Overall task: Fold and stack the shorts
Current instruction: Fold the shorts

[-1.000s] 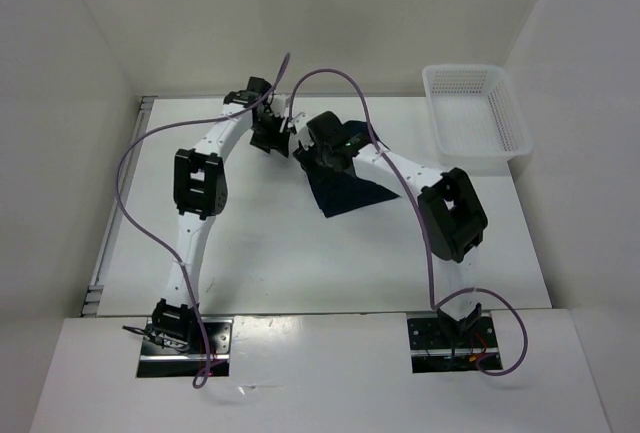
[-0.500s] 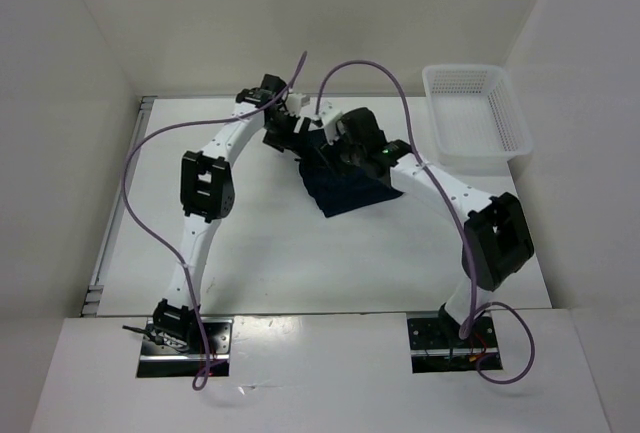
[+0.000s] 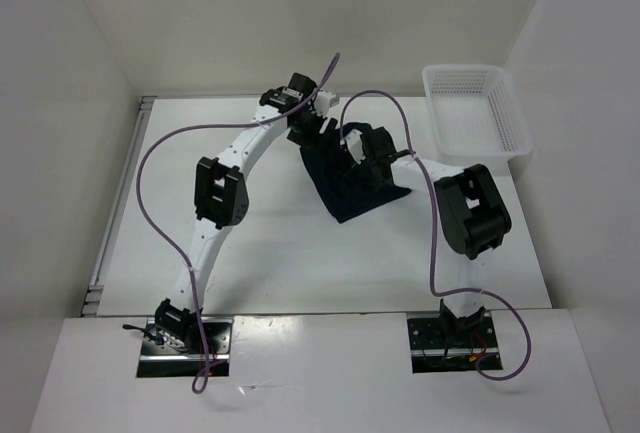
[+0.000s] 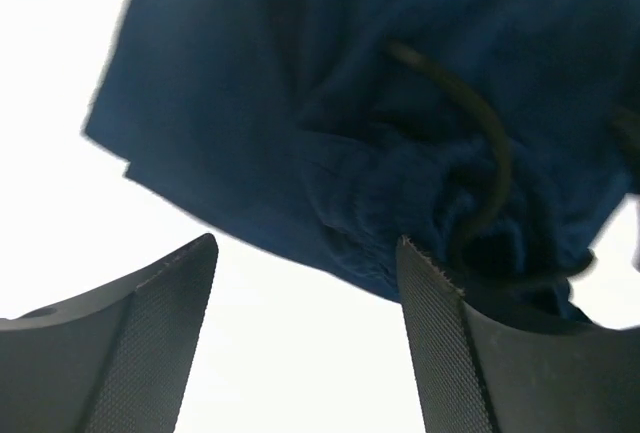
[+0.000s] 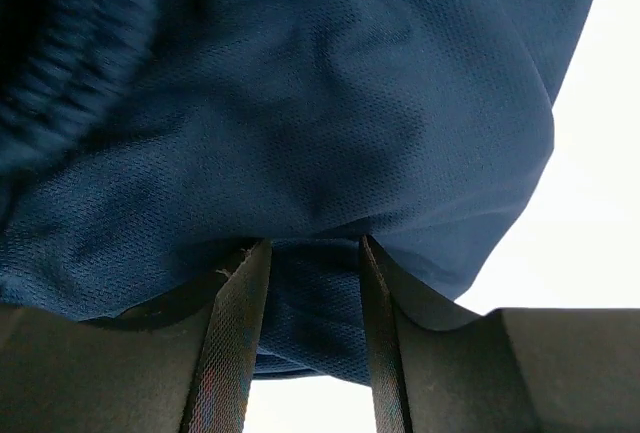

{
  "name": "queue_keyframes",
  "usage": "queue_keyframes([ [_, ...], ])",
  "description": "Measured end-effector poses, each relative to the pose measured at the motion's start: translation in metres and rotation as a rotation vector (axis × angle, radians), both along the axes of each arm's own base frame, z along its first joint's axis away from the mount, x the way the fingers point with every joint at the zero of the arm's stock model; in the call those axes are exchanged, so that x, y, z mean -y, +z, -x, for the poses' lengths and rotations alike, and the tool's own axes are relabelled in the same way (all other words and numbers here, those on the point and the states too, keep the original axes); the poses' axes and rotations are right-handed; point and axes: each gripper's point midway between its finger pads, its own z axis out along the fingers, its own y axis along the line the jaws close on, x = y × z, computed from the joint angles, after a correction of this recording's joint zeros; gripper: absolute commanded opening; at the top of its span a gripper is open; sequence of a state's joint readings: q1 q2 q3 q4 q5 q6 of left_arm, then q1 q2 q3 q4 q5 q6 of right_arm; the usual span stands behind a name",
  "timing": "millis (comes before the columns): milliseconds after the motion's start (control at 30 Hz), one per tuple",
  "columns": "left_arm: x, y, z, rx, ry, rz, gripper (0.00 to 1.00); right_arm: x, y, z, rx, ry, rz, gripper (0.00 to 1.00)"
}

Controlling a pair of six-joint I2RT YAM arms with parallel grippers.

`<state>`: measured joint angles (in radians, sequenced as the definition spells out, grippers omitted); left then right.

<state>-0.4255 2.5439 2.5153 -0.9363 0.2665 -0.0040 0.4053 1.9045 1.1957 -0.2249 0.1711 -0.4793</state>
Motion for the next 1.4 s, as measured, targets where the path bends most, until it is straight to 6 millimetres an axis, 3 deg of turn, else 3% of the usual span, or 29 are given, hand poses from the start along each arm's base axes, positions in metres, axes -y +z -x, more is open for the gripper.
queue_keyframes([
  [200,-0.022,0.003,-0.009,0.039,0.066,-0.084,0.78,-0.004,-0.002,0.003,-0.006,0.068,0.023,0.39],
  [300,-0.02,0.032,-0.007,0.073,0.056,-0.042,0.78,-0.011,-0.003,0.009,-0.013,0.1,0.022,0.36],
  [400,-0.003,0.069,0.004,0.107,0.004,0.041,0.76,-0.027,-0.004,0.018,-0.03,0.142,-0.001,0.35],
  [500,0.011,0.083,0.017,0.114,-0.038,0.08,0.74,-0.045,-0.003,0.028,-0.048,0.175,-0.04,0.33],
  [567,0.013,0.072,0.022,0.092,-0.044,0.073,0.73,-0.052,-0.004,0.038,-0.071,0.189,-0.058,0.32],
  [667,0.008,0.034,0.031,0.016,-0.034,0.047,0.71,-0.057,-0.007,0.051,-0.12,0.198,-0.075,0.32],
  [833,-0.014,-0.026,0.053,-0.111,-0.017,-0.049,0.69,-0.067,0.003,0.058,-0.124,0.204,-0.13,0.32],
  [900,-0.022,-0.04,0.055,-0.136,-0.004,-0.075,0.67,-0.071,0.006,0.061,-0.122,0.21,-0.144,0.32],
  [1200,-0.037,-0.052,0.046,-0.137,0.033,-0.07,0.64,-0.052,0.003,0.091,-0.143,0.218,-0.12,0.32],
  [1400,-0.046,-0.056,0.046,-0.14,0.05,-0.047,0.64,-0.047,0.005,0.097,-0.135,0.232,-0.106,0.32],
])
